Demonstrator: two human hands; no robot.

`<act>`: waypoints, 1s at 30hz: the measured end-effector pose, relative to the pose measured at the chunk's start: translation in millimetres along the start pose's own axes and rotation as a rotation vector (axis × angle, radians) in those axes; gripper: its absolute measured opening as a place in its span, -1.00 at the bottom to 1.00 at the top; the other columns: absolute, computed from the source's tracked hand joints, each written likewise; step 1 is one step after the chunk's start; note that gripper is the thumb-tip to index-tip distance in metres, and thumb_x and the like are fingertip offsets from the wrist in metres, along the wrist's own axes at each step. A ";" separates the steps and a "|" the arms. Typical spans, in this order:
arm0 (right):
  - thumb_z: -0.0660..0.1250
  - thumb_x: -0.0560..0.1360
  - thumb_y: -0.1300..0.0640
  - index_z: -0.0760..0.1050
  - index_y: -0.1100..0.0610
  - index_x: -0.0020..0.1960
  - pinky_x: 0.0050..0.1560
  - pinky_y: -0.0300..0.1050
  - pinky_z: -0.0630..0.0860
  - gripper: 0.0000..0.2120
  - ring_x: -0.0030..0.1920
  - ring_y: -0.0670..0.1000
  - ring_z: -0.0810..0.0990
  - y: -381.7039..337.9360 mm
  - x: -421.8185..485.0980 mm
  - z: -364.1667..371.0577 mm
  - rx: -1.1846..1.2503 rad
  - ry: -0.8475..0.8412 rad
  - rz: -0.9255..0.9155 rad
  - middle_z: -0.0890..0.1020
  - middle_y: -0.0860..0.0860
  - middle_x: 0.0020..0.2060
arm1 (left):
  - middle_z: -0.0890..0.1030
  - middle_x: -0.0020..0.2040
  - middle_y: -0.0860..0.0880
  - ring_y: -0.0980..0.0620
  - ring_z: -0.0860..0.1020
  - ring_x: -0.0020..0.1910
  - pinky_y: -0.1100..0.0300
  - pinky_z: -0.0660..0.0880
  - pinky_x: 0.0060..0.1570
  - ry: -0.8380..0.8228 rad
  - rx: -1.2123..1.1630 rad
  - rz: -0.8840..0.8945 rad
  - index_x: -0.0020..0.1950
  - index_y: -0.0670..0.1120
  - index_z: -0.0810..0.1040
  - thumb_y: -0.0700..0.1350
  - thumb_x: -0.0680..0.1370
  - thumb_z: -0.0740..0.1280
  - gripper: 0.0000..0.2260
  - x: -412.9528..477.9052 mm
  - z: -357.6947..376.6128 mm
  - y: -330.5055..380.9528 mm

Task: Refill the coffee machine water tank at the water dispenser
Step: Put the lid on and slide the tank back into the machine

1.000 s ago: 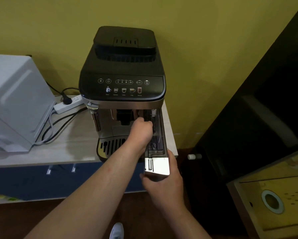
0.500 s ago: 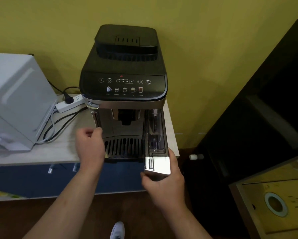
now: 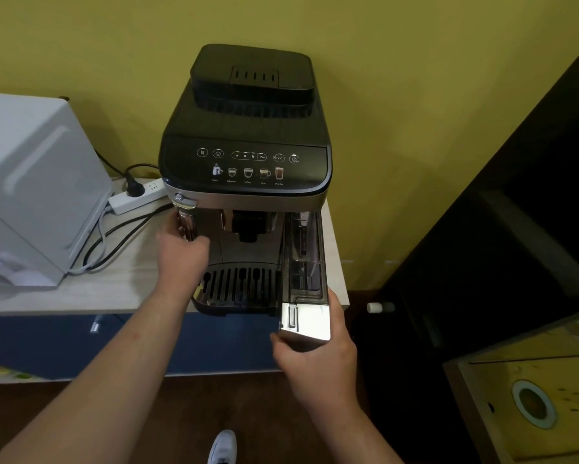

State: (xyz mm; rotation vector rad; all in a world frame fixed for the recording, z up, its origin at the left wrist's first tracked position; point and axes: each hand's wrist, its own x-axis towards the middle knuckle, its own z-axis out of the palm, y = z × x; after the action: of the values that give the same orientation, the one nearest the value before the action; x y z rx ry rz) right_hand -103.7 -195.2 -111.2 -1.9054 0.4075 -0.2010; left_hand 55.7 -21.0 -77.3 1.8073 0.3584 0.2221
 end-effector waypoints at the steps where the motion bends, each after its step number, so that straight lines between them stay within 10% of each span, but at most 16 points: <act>1: 0.57 0.15 -0.07 0.17 -0.24 0.46 0.02 -0.19 0.62 -0.03 0.11 -0.11 0.57 0.4 0.3 -0.5 -0.005 0.000 0.002 0.55 -0.09 0.11 | 0.62 0.03 -0.13 0.04 0.55 -0.11 0.23 0.42 -0.17 0.006 -0.004 -0.002 0.19 -0.10 0.51 -0.34 0.40 0.28 -0.62 1.8 0.4 -0.2; 15: 0.60 0.20 0.07 0.25 -0.16 0.46 0.00 -0.37 0.55 -0.08 0.06 -0.27 0.57 -3.8 -7.5 -11.1 -0.015 0.013 -0.009 0.57 -0.26 0.06 | 0.59 -0.07 -0.03 0.05 0.56 -0.15 0.21 0.41 -0.27 -0.056 0.001 -0.064 -0.02 0.02 0.51 -0.24 0.44 0.34 -0.80 -14.8 -2.2 3.0; 19: 0.58 0.19 0.05 0.23 -0.17 0.47 0.11 -0.26 0.55 -0.07 0.12 -0.21 0.55 -3.4 -16.7 -12.1 -0.045 0.016 -0.024 0.56 -0.25 0.10 | 0.50 0.08 -0.03 0.00 0.49 0.04 0.21 0.39 -0.13 0.045 -0.033 -0.130 0.23 -0.06 0.40 -0.11 0.54 0.32 -0.72 -64.1 4.8 2.2; 25: 0.50 0.15 -0.02 0.21 -0.18 0.46 0.12 -0.12 0.58 -0.07 0.17 -0.18 0.53 -4.6 -23.7 -16.3 -0.107 0.009 -0.050 0.56 -0.21 0.15 | 0.58 0.16 0.15 0.14 0.53 0.15 0.02 0.40 0.27 -0.717 -0.099 -0.252 0.30 0.15 0.42 0.19 0.58 0.21 -0.69 -109.0 41.2 26.0; 30: 0.49 0.17 -0.02 0.21 -0.23 0.43 0.04 -0.16 0.60 -0.11 0.11 -0.20 0.56 -8.0 -19.9 -18.0 -0.111 0.006 -0.044 0.58 -0.23 0.09 | 0.61 0.22 0.00 -0.03 0.57 0.21 -0.13 0.43 0.30 -0.721 -0.010 -0.247 0.39 0.07 0.37 0.17 0.46 0.25 -0.49 -97.6 55.5 30.0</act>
State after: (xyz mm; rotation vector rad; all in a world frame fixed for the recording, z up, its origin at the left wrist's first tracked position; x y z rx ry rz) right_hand -126.6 -200.9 -96.2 -2.0245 0.3883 -0.2170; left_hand -13.1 -113.0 -59.4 1.6876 0.0600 -0.5895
